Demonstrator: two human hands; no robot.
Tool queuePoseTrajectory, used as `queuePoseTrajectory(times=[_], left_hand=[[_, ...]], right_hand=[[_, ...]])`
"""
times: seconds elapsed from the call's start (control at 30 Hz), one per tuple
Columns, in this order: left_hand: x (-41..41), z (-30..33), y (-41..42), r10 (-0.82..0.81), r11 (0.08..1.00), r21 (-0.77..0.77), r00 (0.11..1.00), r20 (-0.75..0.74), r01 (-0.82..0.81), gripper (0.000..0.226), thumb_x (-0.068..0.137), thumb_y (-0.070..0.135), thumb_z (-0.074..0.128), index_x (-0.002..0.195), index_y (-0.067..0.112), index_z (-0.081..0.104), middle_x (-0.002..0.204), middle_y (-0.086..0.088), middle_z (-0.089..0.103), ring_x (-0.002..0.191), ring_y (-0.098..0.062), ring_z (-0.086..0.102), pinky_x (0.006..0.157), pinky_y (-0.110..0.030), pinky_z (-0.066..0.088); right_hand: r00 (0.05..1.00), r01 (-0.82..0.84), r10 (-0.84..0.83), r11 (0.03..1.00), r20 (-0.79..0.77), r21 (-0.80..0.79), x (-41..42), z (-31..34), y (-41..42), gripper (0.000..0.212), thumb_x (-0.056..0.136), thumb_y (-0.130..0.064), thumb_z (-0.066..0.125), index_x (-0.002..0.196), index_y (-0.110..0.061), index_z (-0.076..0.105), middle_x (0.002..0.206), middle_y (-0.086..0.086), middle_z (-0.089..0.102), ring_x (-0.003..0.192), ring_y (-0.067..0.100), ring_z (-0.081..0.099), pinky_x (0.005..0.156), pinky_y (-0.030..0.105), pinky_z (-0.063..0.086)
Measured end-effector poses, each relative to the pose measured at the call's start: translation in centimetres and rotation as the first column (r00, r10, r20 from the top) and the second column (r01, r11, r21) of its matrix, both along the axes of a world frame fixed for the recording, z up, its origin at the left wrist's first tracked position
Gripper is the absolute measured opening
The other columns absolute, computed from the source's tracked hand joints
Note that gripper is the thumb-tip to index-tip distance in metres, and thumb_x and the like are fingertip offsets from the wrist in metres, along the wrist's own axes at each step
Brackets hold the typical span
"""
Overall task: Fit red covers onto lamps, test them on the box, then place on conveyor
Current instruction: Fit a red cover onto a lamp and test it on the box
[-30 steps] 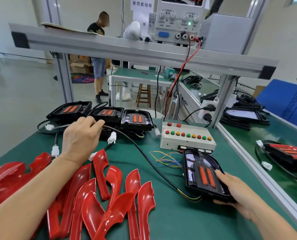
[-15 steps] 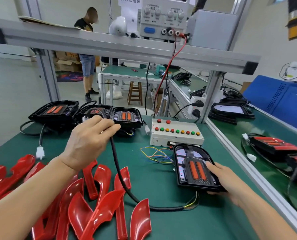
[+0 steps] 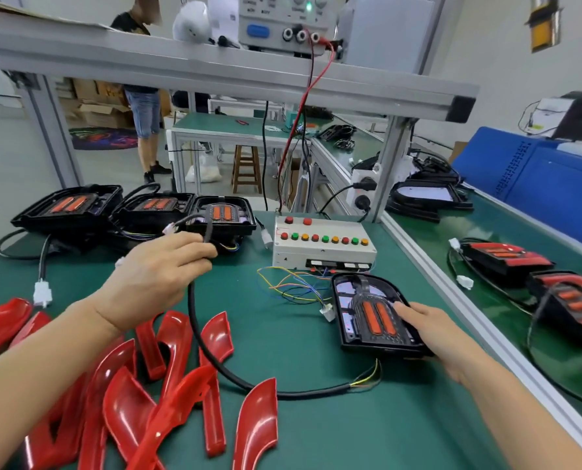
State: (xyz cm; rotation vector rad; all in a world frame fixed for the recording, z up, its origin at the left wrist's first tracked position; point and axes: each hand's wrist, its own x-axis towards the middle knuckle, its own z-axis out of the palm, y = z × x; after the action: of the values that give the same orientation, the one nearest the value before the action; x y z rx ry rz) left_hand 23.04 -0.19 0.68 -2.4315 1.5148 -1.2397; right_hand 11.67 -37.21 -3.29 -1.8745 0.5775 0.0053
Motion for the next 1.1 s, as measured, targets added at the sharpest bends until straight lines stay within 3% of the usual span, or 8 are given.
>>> queuePoseTrajectory(times=[0.17,0.27,0.37,0.47,0.6,0.7,0.8,1.1], left_hand=[[0.3,-0.9,1.7,0.147,0.989,0.026,0.985,-0.095,-0.145,0.044,0.071,0.000,0.032,0.081,0.001,0.075,0.095,-0.010,0.072,0.078,-0.029,0.068,0.070,-0.037,0.047],[0.5,-0.8,1.4,0.204,0.979,0.014,0.976,-0.081,-0.204,0.044,0.073,0.003,0.033,0.088,-0.001,0.074,0.099,-0.011,0.072,0.082,-0.032,0.065,0.069,-0.038,0.044],[0.5,-0.4,0.6,0.256,0.967,0.009,0.964,-0.069,-0.256,0.040,0.072,0.005,0.036,0.087,0.000,0.073,0.095,-0.010,0.071,0.080,-0.033,0.063,0.063,-0.038,0.047],[0.3,-0.1,-0.3,0.328,0.944,0.004,0.941,-0.077,-0.329,0.039,0.072,0.004,0.035,0.082,0.001,0.073,0.089,-0.010,0.070,0.075,-0.033,0.060,0.060,-0.037,0.041],[-0.3,0.2,-1.0,0.288,0.954,-0.047,0.949,-0.125,-0.296,0.045,0.071,0.009,0.030,0.081,0.001,0.074,0.085,-0.010,0.071,0.069,-0.033,0.059,0.059,-0.036,0.043],[-1.4,0.5,-1.3,0.229,0.963,-0.099,0.957,-0.179,-0.250,0.048,0.070,0.009,0.030,0.083,0.003,0.075,0.086,-0.009,0.072,0.067,-0.032,0.059,0.057,-0.036,0.045],[-2.9,0.9,-1.9,0.168,0.973,-0.119,0.958,-0.234,-0.200,0.047,0.068,0.007,0.031,0.084,0.005,0.075,0.089,-0.006,0.072,0.068,-0.031,0.060,0.058,-0.036,0.046],[-9.1,-2.8,-5.2,0.045,0.970,0.216,0.791,-0.611,0.112,0.042,0.082,0.053,0.040,0.102,0.030,0.068,0.086,0.009,0.064,0.083,-0.014,0.061,0.071,-0.027,0.049]], right_hand=[[0.999,0.017,-0.012,0.985,0.034,-0.172,1.1,0.4,-0.2,0.017,0.094,-0.028,0.061,0.094,-0.016,0.072,0.071,-0.011,0.074,0.064,0.007,0.069,0.067,0.026,0.050],[1.000,0.018,-0.016,0.950,0.010,-0.311,1.1,0.9,0.3,0.031,0.095,-0.029,0.059,0.122,-0.015,0.063,0.108,-0.001,0.071,0.098,0.018,0.067,0.086,0.033,0.049],[0.990,0.070,0.025,0.775,0.140,-0.628,0.2,1.4,1.9,0.045,0.094,-0.029,0.059,0.136,-0.017,0.053,0.135,0.008,0.054,0.124,0.025,0.051,0.104,0.038,0.037],[0.845,0.042,0.378,0.659,0.379,-0.751,-1.9,2.2,5.8,0.024,0.086,-0.019,0.069,0.110,-0.017,0.073,0.112,0.002,0.066,0.107,0.020,0.059,0.096,0.038,0.043],[0.683,-0.290,0.729,0.320,0.038,-0.902,-4.3,1.3,9.5,0.028,0.077,-0.040,0.066,0.100,-0.026,0.075,0.095,-0.007,0.069,0.092,0.016,0.063,0.084,0.036,0.037],[0.654,-0.409,0.745,0.205,-0.129,-0.889,-4.4,-0.1,10.7,0.031,0.088,-0.044,0.056,0.113,-0.030,0.069,0.105,-0.006,0.065,0.102,0.018,0.055,0.090,0.034,0.028],[0.675,-0.277,0.731,0.127,-0.099,-0.953,-4.2,-1.2,11.7,0.013,0.080,-0.043,0.067,0.085,-0.033,0.074,0.077,-0.012,0.066,0.076,0.010,0.061,0.073,0.026,0.026],[0.774,-0.099,0.633,0.140,0.013,-0.985,-3.4,-1.9,13.5,0.015,0.071,-0.046,0.076,0.067,-0.032,0.069,0.065,-0.014,0.059,0.062,0.007,0.058,0.059,0.022,0.042]])
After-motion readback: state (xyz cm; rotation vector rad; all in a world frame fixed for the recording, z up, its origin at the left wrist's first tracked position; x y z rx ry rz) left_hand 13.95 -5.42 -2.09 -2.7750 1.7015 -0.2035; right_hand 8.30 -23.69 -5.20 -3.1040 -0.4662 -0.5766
